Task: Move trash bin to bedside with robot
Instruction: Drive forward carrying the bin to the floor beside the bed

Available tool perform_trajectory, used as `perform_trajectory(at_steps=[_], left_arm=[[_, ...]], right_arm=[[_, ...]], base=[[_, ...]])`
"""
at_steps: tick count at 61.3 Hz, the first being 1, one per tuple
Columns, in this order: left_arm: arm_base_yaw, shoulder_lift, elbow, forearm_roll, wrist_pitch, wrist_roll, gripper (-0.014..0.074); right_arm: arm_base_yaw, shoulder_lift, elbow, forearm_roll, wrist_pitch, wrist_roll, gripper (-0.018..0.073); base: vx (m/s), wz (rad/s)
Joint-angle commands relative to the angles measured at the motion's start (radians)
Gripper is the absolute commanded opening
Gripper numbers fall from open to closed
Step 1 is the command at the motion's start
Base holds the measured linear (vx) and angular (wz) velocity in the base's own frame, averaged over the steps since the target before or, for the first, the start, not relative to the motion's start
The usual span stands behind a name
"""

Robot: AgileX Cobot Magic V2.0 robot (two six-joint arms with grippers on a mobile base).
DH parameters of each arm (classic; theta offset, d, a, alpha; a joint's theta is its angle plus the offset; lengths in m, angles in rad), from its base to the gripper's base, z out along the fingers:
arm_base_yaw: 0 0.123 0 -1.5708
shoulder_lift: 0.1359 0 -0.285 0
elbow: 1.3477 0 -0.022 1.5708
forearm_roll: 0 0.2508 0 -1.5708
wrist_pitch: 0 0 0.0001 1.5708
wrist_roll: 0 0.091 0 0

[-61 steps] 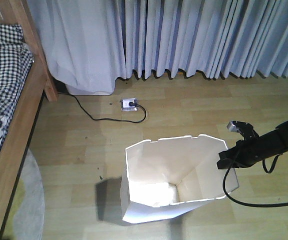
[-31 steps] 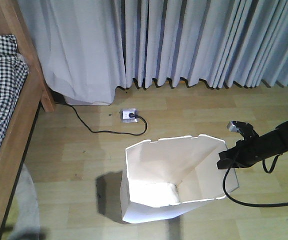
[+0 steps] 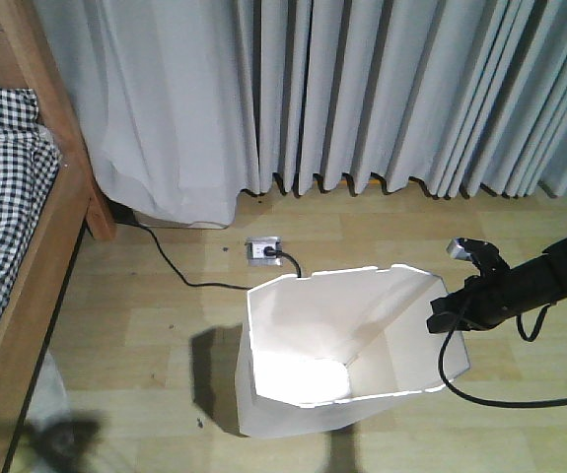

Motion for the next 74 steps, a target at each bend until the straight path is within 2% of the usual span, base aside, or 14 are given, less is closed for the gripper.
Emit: perform_trajectory(at_steps=[1, 74], left_arm=[[0.000, -0.014, 0.019, -0.004, -0.069, -0.006, -0.0006], [0.000, -0.014, 0.019, -0.004, -0.069, -0.006, -0.0006]], right_arm=[[-0.004, -0.081, -0.014, 0.080, 0.207, 0.001, -0.0003], [-0.004, -0.081, -0.014, 0.080, 0.207, 0.001, -0.0003]], base=[[0.18, 0.03], [0.14, -0.01]])
